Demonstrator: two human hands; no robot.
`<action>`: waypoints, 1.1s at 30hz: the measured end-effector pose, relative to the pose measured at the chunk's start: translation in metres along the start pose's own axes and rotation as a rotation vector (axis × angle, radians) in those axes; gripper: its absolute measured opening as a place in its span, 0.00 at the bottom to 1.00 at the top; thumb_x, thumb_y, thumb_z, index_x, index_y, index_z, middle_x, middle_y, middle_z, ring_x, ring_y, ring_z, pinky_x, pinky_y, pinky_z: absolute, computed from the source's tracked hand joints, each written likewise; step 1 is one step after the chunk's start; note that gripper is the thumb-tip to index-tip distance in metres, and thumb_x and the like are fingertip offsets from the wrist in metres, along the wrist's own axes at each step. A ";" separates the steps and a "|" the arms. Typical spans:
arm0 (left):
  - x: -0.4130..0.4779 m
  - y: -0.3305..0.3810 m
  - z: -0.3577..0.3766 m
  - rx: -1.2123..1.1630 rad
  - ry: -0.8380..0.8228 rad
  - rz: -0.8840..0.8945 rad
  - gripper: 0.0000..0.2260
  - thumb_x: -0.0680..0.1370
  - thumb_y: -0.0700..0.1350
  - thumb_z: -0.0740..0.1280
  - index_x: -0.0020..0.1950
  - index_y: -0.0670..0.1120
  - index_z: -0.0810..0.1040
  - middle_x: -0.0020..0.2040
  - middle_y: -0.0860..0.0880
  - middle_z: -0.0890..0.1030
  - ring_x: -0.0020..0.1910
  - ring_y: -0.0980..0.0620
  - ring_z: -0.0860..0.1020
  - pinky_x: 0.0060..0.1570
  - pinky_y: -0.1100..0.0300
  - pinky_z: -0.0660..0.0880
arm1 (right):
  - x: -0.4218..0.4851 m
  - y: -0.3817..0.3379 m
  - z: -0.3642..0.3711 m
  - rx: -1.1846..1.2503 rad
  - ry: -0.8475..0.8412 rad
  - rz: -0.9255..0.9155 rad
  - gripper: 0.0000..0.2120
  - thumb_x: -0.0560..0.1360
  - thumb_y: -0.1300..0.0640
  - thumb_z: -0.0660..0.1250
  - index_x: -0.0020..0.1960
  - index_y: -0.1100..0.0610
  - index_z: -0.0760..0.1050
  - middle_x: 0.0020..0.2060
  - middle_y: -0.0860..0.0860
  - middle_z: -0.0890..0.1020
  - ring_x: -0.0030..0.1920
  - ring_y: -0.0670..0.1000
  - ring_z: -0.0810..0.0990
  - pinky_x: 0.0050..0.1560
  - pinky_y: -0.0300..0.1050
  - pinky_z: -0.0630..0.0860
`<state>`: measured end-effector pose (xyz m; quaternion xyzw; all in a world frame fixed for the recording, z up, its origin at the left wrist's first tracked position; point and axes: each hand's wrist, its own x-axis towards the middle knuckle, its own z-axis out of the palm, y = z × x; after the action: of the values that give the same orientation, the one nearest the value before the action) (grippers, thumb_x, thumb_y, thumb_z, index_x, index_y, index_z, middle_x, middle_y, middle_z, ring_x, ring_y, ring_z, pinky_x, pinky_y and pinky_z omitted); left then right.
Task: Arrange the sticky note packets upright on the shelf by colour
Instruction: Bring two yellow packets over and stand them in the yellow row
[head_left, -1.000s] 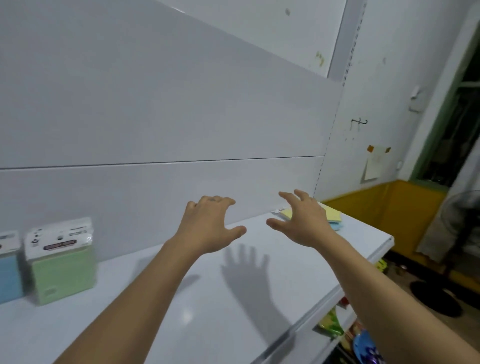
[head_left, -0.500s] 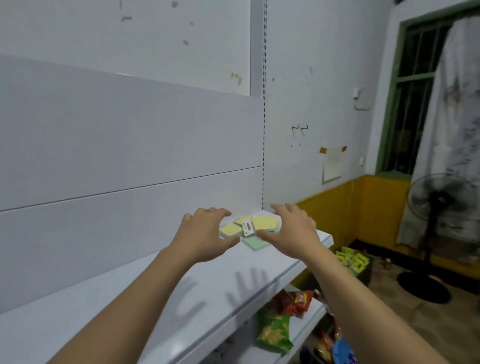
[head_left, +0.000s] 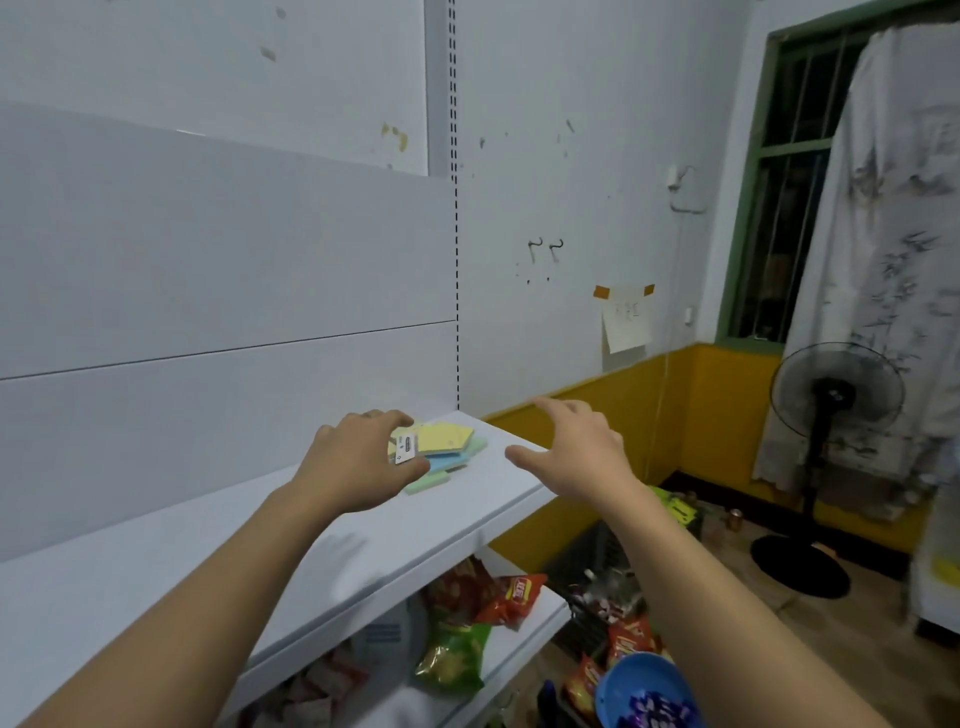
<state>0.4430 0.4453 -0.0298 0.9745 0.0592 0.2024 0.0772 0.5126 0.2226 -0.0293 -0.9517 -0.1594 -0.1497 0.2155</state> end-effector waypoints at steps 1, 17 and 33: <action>0.000 -0.003 0.003 0.009 -0.001 -0.017 0.25 0.75 0.62 0.62 0.70 0.55 0.67 0.67 0.54 0.73 0.66 0.50 0.70 0.62 0.51 0.66 | 0.003 0.003 0.002 0.008 0.001 -0.001 0.37 0.71 0.34 0.64 0.75 0.46 0.58 0.74 0.51 0.63 0.72 0.55 0.61 0.69 0.57 0.62; 0.071 -0.110 0.076 -0.034 -0.106 -0.195 0.26 0.75 0.61 0.63 0.71 0.55 0.66 0.70 0.52 0.71 0.68 0.50 0.68 0.64 0.52 0.64 | 0.093 -0.029 0.113 0.023 -0.168 -0.013 0.35 0.73 0.37 0.66 0.74 0.47 0.60 0.72 0.51 0.65 0.70 0.55 0.64 0.66 0.56 0.66; 0.156 -0.169 0.186 -0.375 -0.196 -0.267 0.26 0.75 0.59 0.63 0.73 0.60 0.63 0.70 0.47 0.67 0.67 0.46 0.68 0.64 0.49 0.67 | 0.195 -0.045 0.185 -0.052 -0.279 0.138 0.36 0.72 0.38 0.67 0.74 0.53 0.62 0.69 0.53 0.70 0.65 0.54 0.72 0.57 0.49 0.74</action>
<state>0.6459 0.6104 -0.1673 0.9416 0.1413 0.1023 0.2879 0.7127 0.3929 -0.1035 -0.9772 -0.1182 -0.0051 0.1762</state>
